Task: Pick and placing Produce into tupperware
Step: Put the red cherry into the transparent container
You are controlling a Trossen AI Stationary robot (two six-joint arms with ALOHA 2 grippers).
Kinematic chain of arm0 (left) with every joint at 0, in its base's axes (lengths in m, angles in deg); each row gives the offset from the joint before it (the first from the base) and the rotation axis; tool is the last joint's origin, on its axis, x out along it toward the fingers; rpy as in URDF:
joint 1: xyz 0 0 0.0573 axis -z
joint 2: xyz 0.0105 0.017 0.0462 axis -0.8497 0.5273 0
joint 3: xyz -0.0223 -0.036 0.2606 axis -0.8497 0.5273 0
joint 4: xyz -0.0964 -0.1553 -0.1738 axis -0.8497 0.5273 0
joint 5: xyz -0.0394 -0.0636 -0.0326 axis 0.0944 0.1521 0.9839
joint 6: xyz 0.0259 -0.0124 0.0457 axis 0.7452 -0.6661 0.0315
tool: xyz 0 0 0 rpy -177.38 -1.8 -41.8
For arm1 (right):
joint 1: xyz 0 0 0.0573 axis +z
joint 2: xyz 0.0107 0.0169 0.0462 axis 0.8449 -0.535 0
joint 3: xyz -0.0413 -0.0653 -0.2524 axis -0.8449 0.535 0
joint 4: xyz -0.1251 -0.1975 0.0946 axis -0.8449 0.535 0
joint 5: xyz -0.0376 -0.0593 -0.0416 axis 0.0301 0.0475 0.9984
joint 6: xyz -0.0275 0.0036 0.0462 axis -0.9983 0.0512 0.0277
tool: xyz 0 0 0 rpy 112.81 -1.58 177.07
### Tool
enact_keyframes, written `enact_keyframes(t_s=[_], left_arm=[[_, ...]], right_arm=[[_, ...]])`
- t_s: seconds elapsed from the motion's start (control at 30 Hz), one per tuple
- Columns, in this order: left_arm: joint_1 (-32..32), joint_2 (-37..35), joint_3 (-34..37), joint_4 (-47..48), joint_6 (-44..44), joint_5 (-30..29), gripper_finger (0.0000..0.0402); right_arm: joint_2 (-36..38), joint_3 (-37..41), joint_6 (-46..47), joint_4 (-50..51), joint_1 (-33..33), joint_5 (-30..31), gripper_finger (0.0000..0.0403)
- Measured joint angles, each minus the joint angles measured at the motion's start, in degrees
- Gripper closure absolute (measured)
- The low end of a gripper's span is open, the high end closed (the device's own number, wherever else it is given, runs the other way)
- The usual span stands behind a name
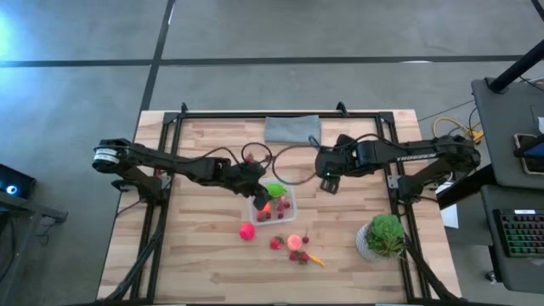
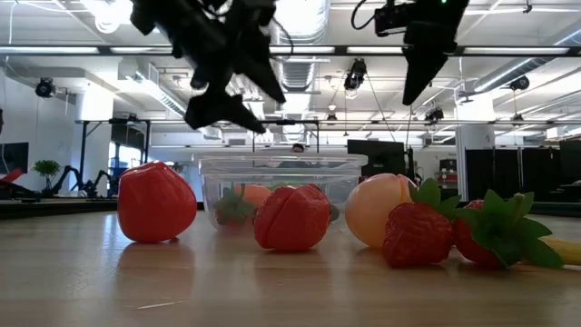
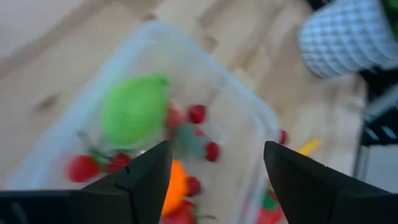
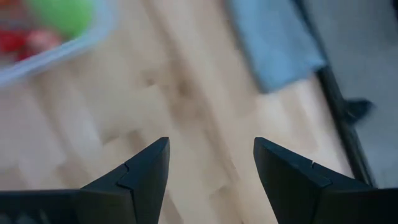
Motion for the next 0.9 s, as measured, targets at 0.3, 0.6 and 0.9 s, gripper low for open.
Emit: enact_keyframes(t_s=[0.3,0.6,0.9], left_arm=[[9.6,-0.1,-3.0,0.0,0.1,-3.6,0.0162],[9.5,-3.9,-2.1,7.8,9.5,-6.0,0.0162],[9.4,-17.4,2.3,17.0,19.8,-18.5,0.0162]], right_arm=[[11.4,12.2,-3.3,-10.9,8.1,-16.3,0.0177],[28.3,28.5,30.4,-24.9,19.3,-10.2,0.0177],[18.0,33.7,45.2,-39.4,24.6,-14.7,0.0194]])
